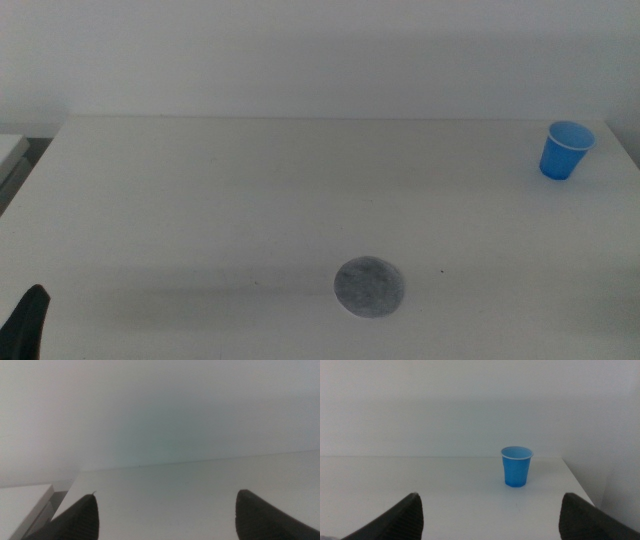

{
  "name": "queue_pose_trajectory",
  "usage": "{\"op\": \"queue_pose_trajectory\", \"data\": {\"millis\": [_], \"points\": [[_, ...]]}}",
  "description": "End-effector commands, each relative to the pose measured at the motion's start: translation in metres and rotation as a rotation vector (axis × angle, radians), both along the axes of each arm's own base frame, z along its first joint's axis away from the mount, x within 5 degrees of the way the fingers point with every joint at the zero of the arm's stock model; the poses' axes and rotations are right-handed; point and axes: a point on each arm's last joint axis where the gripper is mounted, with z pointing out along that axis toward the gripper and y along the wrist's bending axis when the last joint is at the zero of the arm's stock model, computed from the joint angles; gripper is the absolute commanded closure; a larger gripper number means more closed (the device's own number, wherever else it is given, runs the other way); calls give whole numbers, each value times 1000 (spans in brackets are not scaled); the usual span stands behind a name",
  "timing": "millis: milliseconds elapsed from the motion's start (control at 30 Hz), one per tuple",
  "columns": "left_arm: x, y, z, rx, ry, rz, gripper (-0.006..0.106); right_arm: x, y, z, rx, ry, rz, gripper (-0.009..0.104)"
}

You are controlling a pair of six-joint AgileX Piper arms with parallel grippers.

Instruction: Place an empty cup on a cup mat.

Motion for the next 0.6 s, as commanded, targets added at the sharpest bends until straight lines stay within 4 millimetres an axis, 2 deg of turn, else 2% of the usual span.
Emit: {"op": "queue_pose_trajectory", "data": {"millis": [0,167,500,567], "points": [[0,0,1,-4,-9,-2,7,0,0,0,-10,-12,1,2],[0,0,1,-4,-9,-2,7,0,0,0,47,-13,0,2],[0,0,1,-4,-9,-2,7,0,0,1,11,-19,-1,2],[0,0,1,-4,-9,-2,7,0,0,10,11,-29,-1,2]]}}
